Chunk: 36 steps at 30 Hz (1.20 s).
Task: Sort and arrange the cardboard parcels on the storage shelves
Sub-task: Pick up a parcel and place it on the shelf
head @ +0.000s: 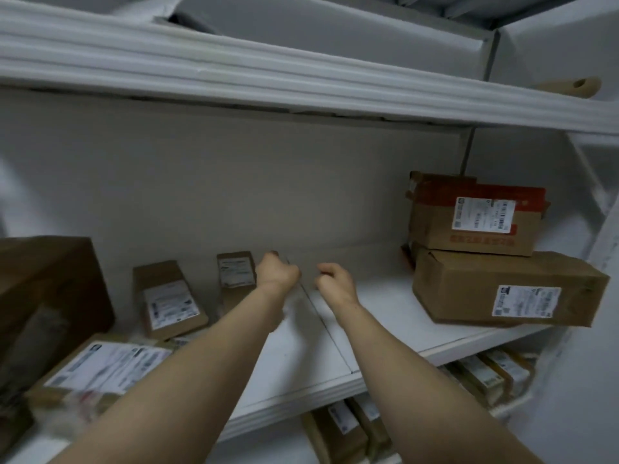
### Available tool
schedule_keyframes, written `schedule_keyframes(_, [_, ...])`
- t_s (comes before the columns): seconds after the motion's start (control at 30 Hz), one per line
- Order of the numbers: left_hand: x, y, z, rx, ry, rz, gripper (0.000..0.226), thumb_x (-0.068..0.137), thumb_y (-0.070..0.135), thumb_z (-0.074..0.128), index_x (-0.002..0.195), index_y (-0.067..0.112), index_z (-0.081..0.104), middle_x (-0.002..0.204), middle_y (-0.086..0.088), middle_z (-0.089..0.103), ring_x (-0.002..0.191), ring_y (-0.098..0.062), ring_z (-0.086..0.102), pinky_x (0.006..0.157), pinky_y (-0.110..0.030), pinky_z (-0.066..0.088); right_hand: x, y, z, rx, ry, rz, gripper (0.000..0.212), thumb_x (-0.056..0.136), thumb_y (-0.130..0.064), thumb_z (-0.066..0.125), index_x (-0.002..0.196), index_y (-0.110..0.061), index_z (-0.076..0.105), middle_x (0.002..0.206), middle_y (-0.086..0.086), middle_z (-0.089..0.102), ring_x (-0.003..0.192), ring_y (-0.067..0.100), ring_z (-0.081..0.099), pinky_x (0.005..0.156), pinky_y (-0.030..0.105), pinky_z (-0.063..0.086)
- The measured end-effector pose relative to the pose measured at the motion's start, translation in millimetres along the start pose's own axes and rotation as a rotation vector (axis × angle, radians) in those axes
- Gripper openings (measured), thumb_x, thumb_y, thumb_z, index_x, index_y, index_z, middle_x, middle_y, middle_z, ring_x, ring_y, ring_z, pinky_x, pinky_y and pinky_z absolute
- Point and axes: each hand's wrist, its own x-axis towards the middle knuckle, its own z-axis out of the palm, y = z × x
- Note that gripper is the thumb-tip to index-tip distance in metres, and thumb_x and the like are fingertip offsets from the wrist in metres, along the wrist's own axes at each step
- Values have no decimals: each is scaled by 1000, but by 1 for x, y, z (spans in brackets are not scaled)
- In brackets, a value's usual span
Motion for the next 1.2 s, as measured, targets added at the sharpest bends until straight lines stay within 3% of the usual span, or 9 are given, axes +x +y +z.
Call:
schedule_keyframes(0.13, [-2, -28, -32, 103, 9, -40, 42, 82, 13, 61, 122, 3, 53, 128, -19, 55, 118, -35, 53, 96, -36, 47, -16, -4, 34, -33, -117, 23, 47, 85, 1, 56, 131, -7, 54, 129, 9, 57, 120, 22, 52, 90, 20, 38])
schedule_keyframes(0.3, [4, -61, -66, 216, 31, -101, 46, 78, 26, 63, 121, 10, 58, 127, -15, 56, 113, -33, 56, 99, -37, 47, -25, -1, 71, -154, -174, 41, 50, 84, -20, 68, 131, -13, 53, 134, 9, 54, 121, 25, 52, 96, 24, 39])
schedule_keyframes(0.4, [-1, -69, -87, 242, 31, -122, 34, 83, 13, 58, 114, 3, 63, 117, -16, 63, 108, -33, 59, 91, -35, 50, -27, 4, 88, -301, -160, 6, 58, 80, -37, 70, 133, -22, 50, 136, 13, 46, 126, 30, 45, 103, 34, 41])
schedule_keyframes(0.5, [-1, -77, -99, 243, 56, -131, 34, 86, 2, 52, 119, -3, 59, 123, -21, 60, 117, -34, 55, 97, -35, 45, -26, 7, 100, -414, -171, -29, 69, 79, -45, 69, 140, -33, 39, 143, 17, 31, 134, 35, 30, 108, 38, 33])
schedule_keyframes(0.73, [12, -85, -113, 237, 85, -134, 37, 91, 5, 50, 126, -5, 53, 131, -21, 54, 124, -33, 49, 101, -35, 40, -7, 9, 135, -584, -147, -20, 83, 67, -67, 67, 140, -47, 32, 145, 19, 22, 139, 38, 17, 112, 47, 27])
schedule_keyframes(0.87, [16, -90, -116, 236, 61, -142, 37, 90, 3, 50, 126, -5, 52, 130, -22, 53, 123, -34, 49, 101, -36, 42, 4, 12, 151, -578, -172, 9, 89, 67, -64, 70, 143, -47, 26, 144, 21, 23, 136, 39, 22, 109, 47, 34])
schedule_keyframes(0.97, [15, -90, -116, 228, 52, -144, 37, 91, 4, 49, 127, -4, 51, 130, -21, 53, 123, -33, 48, 100, -35, 40, 6, 14, 157, -605, -184, 13, 80, 74, -60, 69, 143, -43, 32, 142, 20, 28, 133, 39, 29, 105, 45, 38])
schedule_keyframes(1.07, [17, -91, -116, 214, 61, -140, 37, 91, 4, 48, 128, -3, 51, 131, -20, 53, 123, -33, 48, 100, -35, 41, 6, 14, 154, -553, -157, -5, 71, 78, -56, 67, 141, -42, 39, 139, 17, 34, 129, 38, 35, 103, 40, 38])
schedule_keyframes(1.2, [21, -91, -114, 172, 65, -141, 35, 92, 2, 46, 126, -4, 52, 127, -20, 54, 120, -34, 50, 97, -37, 43, 3, 19, 137, -52, -130, 93, 65, 69, -49, 68, 131, -33, 56, 136, 10, 48, 122, 32, 47, 102, 38, 45])
